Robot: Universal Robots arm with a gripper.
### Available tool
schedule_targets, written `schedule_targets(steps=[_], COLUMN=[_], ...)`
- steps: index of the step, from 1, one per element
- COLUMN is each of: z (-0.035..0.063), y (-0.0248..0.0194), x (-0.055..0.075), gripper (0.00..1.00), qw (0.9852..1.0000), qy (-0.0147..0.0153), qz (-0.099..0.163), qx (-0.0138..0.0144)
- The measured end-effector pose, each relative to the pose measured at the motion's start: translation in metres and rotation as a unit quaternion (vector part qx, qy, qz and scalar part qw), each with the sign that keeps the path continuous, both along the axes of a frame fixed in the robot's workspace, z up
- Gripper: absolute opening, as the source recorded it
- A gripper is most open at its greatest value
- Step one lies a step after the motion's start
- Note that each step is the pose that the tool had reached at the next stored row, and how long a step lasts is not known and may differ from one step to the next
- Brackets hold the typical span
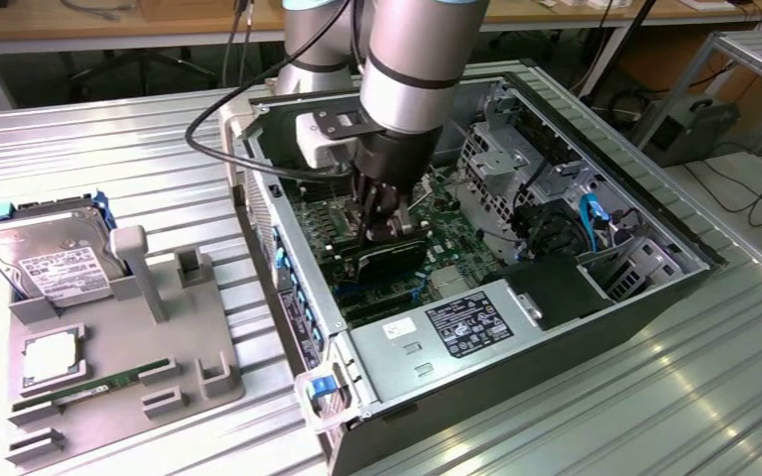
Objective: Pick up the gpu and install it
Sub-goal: 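Insert the gpu into the slot, then press down on the gpu until it lock into place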
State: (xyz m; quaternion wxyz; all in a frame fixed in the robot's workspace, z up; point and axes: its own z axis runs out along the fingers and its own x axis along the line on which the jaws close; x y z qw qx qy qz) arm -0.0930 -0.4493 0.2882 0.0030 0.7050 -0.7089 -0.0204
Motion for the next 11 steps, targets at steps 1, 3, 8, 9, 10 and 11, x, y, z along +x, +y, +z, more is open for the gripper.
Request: schedule_targets(steps=[1, 3, 8, 9, 10, 11], z=[0.0048, 0.0135, 0.0177, 0.0178, 0.0177, 0.0177], y=[0.0001, 0.0002, 0.0002, 0.0002, 0.0002, 0.0002], x=[0.000, 0.000, 0.000, 0.000, 0.000, 0.000], gripper=[0.11, 0.11, 0.11, 0.11, 0.11, 0.11], qw=[1.0000, 1.0000, 1.0000, 1.0000, 1.0000, 1.0000], qy=[0.0000, 0.0000, 0.0000, 0.0000, 0.0000, 0.0000], qz=[0.000, 0.000, 0.000, 0.000, 0.000, 0.000], qx=[0.0000, 0.0000, 0.0000, -0.0001, -0.0001, 0.0000])
